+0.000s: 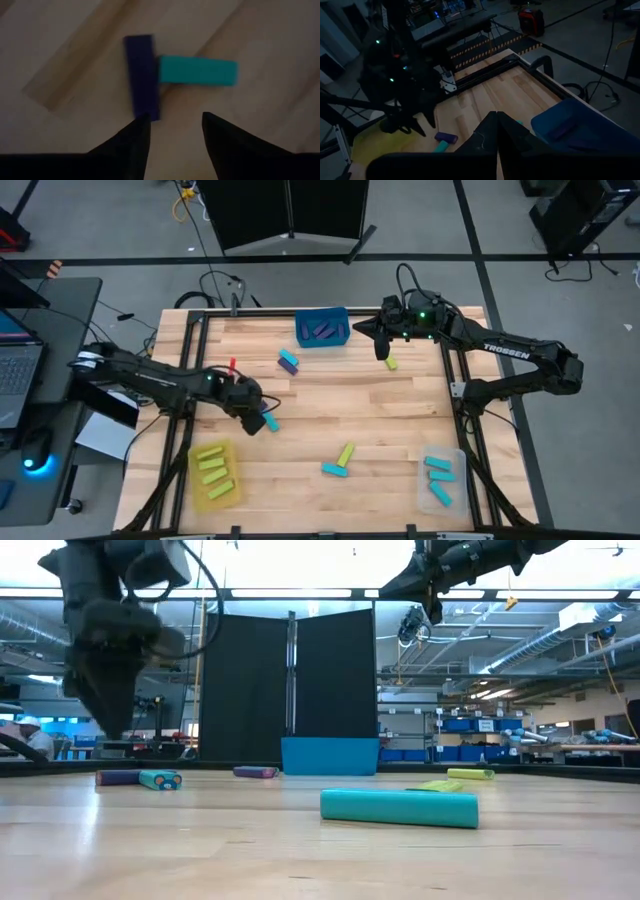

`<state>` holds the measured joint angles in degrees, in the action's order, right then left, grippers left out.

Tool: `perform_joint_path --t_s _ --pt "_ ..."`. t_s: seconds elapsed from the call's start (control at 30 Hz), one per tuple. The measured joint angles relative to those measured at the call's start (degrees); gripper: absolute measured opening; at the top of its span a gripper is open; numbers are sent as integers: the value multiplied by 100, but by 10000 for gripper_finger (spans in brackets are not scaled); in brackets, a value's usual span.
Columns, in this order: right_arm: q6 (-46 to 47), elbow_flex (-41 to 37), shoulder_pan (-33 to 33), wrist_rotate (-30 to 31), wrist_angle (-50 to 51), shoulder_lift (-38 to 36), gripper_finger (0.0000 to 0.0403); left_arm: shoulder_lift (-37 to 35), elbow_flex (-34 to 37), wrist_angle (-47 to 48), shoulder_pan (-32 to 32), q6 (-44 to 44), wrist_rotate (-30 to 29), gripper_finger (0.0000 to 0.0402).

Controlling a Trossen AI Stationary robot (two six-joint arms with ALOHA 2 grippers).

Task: Sort blocks
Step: Put the purple block into the blue bin

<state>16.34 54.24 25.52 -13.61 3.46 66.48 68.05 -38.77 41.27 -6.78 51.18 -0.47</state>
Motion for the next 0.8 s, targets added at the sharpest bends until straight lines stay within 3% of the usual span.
perform_joint_path --t_s 0.27,0.53,0.8 --pt "0 0 0 0 0 0 11 75 497 -163 235 -7 11 188" --pt "0 0 0 27 2 0 12 111 532 -573 355 -107 2 188" --pt "0 0 2 48 7 0 12 589 526 -657 423 -105 121 188"
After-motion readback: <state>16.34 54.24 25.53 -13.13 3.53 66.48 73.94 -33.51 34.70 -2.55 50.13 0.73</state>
